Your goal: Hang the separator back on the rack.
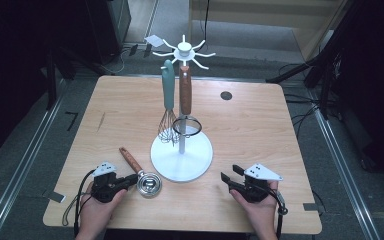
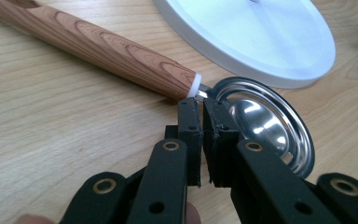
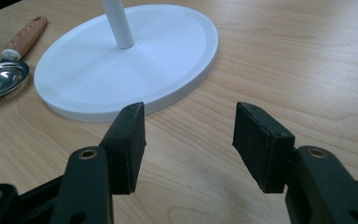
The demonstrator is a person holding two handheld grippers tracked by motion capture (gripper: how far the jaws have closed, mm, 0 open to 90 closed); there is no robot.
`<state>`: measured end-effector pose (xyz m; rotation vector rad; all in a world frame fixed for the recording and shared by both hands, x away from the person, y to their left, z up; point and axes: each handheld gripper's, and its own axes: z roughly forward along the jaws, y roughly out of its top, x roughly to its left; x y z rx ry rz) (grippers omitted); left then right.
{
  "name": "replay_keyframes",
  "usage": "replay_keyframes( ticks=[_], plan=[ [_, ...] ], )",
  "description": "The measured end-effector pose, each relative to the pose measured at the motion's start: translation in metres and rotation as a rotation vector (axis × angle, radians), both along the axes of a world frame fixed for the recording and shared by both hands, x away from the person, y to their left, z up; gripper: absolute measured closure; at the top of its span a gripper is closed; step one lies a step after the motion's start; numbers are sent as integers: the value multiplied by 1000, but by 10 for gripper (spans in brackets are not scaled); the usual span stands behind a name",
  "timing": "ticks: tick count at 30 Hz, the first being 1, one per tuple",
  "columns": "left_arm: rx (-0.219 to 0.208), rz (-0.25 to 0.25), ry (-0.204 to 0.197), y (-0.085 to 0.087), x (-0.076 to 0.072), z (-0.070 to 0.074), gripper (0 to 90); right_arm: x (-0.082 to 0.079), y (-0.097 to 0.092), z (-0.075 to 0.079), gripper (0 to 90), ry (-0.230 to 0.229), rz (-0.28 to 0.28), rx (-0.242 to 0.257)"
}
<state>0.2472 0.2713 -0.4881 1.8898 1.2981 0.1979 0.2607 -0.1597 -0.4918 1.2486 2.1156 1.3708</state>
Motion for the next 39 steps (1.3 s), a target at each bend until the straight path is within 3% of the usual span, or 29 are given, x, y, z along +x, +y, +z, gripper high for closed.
replay_keyframes(
  ticks=[6, 13, 16, 21, 39],
  plan=[
    [6, -25, 2, -5, -3, 0, 864, -1, 2, 0, 452, 2, 2, -3],
    [-58, -14, -28, -4, -4, 4, 664, 0, 1, 0, 452, 6, 1, -1],
    [-18, -29, -16, -12, -4, 1, 608, 0, 2, -1, 452, 7, 4, -5],
    [26, -33, -9, -17, -6, -1, 671, -1, 3, -1, 453, 3, 10, -14],
    [17, -99, 3, -35, -23, -2, 724, -9, 21, 3, 477, -11, 64, -6]
  ],
)
